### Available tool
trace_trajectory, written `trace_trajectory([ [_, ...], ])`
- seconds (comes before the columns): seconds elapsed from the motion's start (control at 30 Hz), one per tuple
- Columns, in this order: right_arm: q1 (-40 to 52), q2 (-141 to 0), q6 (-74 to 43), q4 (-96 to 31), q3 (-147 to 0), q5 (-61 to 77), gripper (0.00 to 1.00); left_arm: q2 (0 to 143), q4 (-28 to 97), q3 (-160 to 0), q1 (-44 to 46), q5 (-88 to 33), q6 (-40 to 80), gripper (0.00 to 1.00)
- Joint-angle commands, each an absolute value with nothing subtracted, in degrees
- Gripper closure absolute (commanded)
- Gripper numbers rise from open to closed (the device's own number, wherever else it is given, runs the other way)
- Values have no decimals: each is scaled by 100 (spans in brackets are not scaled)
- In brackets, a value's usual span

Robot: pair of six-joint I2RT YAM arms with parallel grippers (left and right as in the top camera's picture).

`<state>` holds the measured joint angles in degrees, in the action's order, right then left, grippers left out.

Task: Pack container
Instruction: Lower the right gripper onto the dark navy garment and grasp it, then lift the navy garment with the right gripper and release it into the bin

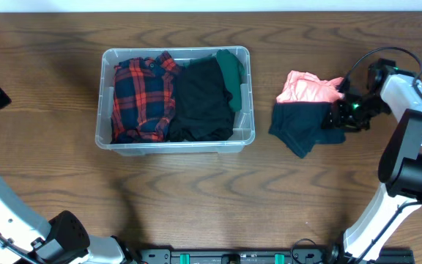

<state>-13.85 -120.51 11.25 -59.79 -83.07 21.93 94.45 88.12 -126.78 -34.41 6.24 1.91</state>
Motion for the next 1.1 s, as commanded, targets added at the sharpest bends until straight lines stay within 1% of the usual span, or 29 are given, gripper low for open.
trace_trajectory([
  [0.0,-1302,-11810,1164,-6123,-8291,2449,84,9452,8825,-12733,-3470,670,266,2],
  [0.13,-1293,-11229,1175,-6554,-8652,2716,84,9452,8825,-12731,-3470,670,266,2],
  [0.2,-1262,-10739,1212,-6709,-8930,3120,86,9452,8825,-12733,-3470,670,266,2],
  [0.27,-1205,-10322,1212,-6692,-9133,3667,92,9452,8827,-12733,-3470,670,266,2],
  [0.33,-1109,-9911,1210,-6514,-9301,4342,94,9452,8825,-12733,-3470,670,266,2],
  [0.43,-904,-9439,1201,-5867,-9343,5378,96,9452,8825,-12733,-3470,670,266,2],
  [0.5,-666,-9282,886,-5277,-9343,5863,96,9452,8825,-12733,-3470,670,266,2],
  [0.63,75,-9371,115,-4047,-9341,6355,96,9452,8825,-12733,-3470,670,266,2],
  [0.83,1581,-10068,-775,-2296,-9341,6184,96,9452,8825,-12733,-3470,670,266,2],
  [0.9,1964,-10425,-1083,-2053,-9341,6084,97,9452,8825,-12733,-3470,670,266,2],
  [1.07,2569,-11251,-888,-2340,-9341,5653,96,9452,8825,-12733,-3470,670,266,2],
])
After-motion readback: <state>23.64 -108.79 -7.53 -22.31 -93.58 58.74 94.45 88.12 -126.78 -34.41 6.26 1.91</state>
